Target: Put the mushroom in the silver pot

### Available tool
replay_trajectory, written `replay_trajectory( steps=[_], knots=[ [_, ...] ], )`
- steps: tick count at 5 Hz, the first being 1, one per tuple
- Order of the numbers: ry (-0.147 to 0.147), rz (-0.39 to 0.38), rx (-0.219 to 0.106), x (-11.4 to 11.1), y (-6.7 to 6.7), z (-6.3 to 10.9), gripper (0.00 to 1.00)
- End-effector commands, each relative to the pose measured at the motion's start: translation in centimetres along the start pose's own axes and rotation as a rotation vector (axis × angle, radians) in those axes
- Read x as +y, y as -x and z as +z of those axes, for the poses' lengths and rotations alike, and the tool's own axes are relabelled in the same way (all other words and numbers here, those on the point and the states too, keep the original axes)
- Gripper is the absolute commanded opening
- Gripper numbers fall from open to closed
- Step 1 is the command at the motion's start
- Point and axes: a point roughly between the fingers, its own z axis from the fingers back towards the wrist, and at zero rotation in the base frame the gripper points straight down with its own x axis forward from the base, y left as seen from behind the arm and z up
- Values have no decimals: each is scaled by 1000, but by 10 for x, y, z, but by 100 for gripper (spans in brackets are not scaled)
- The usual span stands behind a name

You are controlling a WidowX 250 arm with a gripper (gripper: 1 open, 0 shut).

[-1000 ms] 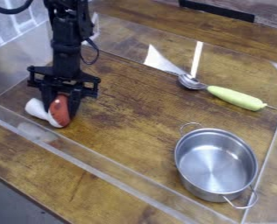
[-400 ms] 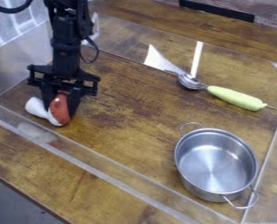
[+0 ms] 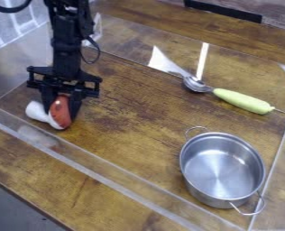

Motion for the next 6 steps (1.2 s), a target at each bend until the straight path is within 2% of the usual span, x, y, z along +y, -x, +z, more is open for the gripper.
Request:
replay_trajectory(
  steps=[1,2,3,4,5,6],
  knots=[
    [81,27,-95,-1,8,58,0],
    [155,29,-105,-16,24,94,0],
    [218,6,-100,-38,40,118,0],
    [255,-52,-85,-69,58,124,0],
    [279,-134,-64,-108,77,127,0],
    [303,-209,-45,-145,100,123,0]
  ],
)
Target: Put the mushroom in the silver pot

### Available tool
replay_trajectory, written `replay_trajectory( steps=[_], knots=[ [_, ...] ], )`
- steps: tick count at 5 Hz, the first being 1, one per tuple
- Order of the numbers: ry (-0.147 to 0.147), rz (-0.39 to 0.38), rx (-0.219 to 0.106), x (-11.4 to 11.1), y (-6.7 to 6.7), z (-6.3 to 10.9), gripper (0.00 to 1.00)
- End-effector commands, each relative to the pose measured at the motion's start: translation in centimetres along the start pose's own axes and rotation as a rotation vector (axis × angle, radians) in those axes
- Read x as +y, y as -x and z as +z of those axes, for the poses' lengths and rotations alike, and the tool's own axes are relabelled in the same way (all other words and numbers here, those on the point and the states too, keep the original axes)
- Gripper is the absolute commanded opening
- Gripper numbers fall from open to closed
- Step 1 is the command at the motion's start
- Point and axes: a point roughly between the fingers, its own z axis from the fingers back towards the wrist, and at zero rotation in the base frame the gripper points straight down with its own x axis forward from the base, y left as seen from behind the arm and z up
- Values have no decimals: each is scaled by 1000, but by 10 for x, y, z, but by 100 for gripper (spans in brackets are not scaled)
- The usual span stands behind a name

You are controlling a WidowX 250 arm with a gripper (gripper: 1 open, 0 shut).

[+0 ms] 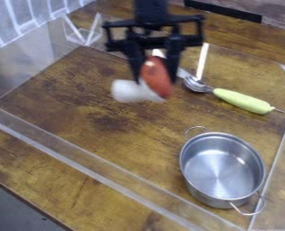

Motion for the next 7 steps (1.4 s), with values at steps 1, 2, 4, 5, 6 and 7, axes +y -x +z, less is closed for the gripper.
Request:
replay_trajectory(
  steps=[1,2,4,5,6,7],
  knots=[
    [48,-57,-28,-42,15,-1,0],
    [56,-94,-13,-54,23,-16,0],
    [48,-119,-9,-55,5,-44,0],
    [46,-133,-16,-51,-7,-50,0],
    [44,-132,-28,-45,-17,-53,0],
    [44,-126,-32,-43,-24,-55,0]
  ],
)
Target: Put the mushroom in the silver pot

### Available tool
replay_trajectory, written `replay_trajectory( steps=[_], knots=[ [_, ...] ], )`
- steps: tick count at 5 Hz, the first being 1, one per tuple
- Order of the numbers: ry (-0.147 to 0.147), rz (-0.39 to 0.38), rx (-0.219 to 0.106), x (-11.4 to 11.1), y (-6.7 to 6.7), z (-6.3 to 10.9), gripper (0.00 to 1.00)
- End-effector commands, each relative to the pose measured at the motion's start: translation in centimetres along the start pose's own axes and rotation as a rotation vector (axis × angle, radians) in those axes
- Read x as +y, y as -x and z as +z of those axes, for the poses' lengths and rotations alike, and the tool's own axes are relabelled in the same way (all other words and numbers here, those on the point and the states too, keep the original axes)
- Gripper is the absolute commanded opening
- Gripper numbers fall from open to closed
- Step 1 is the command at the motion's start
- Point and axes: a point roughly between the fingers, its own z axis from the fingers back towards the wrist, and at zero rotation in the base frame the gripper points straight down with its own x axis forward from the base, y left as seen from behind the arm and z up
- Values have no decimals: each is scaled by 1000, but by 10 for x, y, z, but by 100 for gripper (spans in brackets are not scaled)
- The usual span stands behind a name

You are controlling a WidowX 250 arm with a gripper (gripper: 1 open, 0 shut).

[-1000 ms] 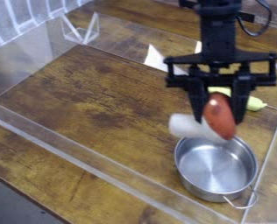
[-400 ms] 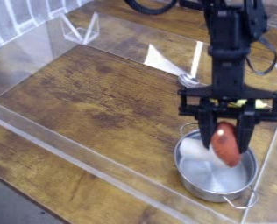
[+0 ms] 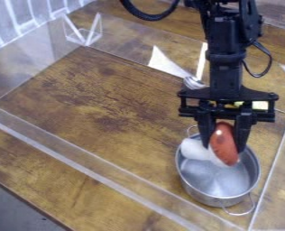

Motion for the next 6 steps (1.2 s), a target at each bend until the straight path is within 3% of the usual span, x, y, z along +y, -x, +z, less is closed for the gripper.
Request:
replay_trajectory(
  steps=[1,2,3,6],
  knots=[
    [26,3,-66,1,-15,15,0],
    [23,3,-67,1,-22,10,0],
    [20,1,-67,2,-27,5,100],
    [28,18,-70,1,-31,3,100]
  ],
)
